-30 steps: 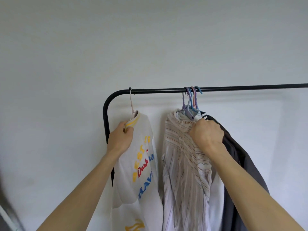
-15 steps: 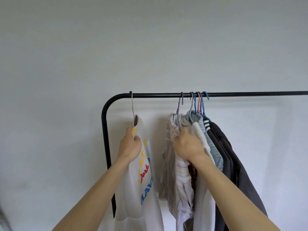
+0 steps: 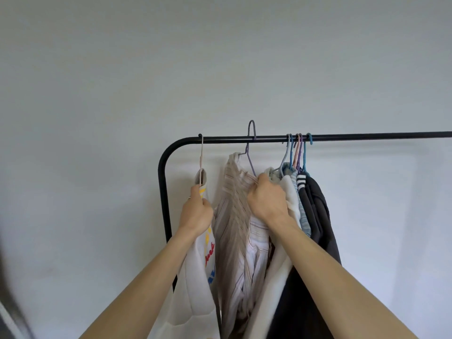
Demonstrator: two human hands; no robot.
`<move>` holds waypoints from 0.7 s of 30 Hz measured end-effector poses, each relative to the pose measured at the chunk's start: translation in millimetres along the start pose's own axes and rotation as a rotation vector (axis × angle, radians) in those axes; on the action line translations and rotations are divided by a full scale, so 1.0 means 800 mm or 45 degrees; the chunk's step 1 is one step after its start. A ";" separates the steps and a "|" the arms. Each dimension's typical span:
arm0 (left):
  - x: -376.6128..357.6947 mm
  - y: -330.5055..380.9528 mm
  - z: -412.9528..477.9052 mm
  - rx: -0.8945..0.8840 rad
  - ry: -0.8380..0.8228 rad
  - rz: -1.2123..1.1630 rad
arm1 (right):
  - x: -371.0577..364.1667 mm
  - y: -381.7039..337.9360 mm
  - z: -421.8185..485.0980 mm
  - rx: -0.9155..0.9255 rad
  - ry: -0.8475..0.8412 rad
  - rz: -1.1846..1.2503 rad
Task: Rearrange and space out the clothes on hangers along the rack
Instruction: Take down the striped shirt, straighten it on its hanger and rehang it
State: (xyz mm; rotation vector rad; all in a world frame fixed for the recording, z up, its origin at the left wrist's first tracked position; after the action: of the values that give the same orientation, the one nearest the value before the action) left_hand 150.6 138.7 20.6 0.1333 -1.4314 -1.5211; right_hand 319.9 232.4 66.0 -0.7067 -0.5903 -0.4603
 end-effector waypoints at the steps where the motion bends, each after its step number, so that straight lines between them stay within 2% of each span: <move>1: 0.001 0.000 0.000 -0.006 -0.001 -0.001 | 0.003 -0.006 0.008 0.007 0.009 -0.023; 8: 0.010 -0.002 -0.006 -0.009 -0.007 -0.024 | -0.018 0.001 0.019 -0.103 -0.091 -0.087; 13: 0.010 0.001 -0.011 -0.014 -0.052 -0.035 | -0.051 0.033 0.031 -0.215 -0.336 -0.095; 16: 0.007 0.007 -0.017 -0.039 -0.078 -0.071 | -0.073 0.046 0.025 -0.201 -0.445 -0.118; 21: -0.002 0.011 -0.024 -0.064 -0.084 -0.092 | -0.098 0.083 -0.033 -0.269 -0.464 -0.101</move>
State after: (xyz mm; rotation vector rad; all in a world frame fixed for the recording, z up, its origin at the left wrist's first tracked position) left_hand 168.9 128.0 21.1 0.1061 -1.4529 -1.6321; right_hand 308.6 273.6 -31.1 -0.9818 -0.9231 -0.4752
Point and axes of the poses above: each hand's wrist, its own z-axis towards the middle knuckle, its own x-axis out of the back of the hand, y = z × x, the point moved 9 cm from there along z, towards the middle knuckle, and after that the axes turned 4 degrees about x, right-handed, at the moved point
